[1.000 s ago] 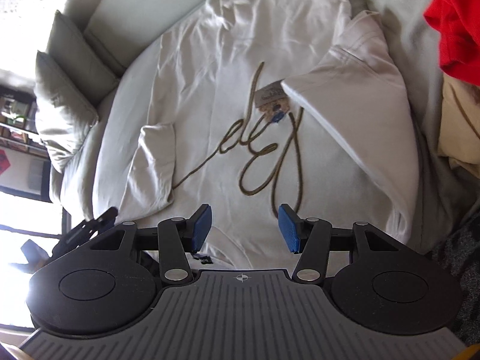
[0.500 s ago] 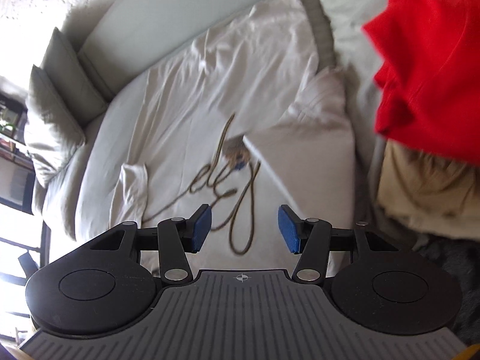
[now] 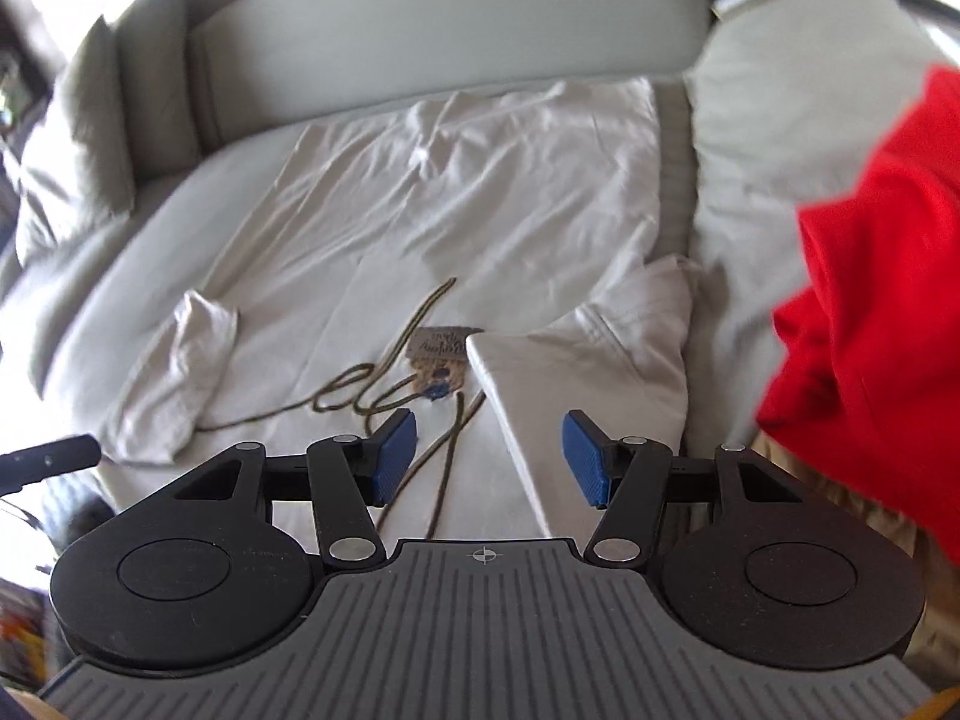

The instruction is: Fold clothes

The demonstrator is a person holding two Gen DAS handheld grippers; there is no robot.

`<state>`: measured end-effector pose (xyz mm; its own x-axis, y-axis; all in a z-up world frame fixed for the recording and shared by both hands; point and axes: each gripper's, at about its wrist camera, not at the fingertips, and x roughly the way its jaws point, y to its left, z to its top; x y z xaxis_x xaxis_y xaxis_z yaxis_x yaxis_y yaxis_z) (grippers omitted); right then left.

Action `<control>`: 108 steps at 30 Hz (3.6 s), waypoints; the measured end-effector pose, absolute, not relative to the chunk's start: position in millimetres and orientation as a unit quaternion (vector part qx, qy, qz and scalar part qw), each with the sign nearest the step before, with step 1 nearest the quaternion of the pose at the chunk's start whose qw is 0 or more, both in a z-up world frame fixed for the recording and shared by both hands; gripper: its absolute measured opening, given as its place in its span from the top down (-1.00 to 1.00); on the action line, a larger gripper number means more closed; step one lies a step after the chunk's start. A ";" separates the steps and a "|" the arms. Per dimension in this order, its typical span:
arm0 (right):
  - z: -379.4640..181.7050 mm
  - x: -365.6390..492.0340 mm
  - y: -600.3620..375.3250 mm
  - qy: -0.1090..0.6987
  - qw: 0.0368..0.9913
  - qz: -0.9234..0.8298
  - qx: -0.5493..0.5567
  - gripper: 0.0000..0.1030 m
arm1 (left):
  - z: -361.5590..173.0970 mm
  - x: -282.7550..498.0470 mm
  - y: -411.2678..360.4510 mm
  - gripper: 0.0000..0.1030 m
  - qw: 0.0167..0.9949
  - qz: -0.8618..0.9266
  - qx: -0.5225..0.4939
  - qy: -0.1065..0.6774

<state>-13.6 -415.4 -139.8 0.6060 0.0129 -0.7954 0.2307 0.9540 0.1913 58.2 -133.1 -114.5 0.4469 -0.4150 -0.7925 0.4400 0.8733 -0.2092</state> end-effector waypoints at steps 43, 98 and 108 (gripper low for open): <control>-122.8 -60.5 -366.4 0.434 0.898 0.074 0.019 -0.11 | -155.1 60.8 -162.3 0.17 0.814 -0.268 -0.053 0.513; -141.1 -60.5 -397.2 0.553 0.829 -0.015 0.084 0.20 | -148.9 17.8 -161.0 0.61 0.797 -0.374 0.053 0.471; -138.9 -29.8 -369.0 0.510 0.852 0.000 0.121 0.07 | -142.6 80.1 -69.9 0.68 0.871 -0.191 -0.028 0.452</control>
<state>-29.8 -369.0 -138.9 0.4796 0.1236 -0.8687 0.1231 0.9707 0.2061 80.1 -69.9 -142.6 0.5190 -0.3578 -0.7763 0.3067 0.9257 -0.2216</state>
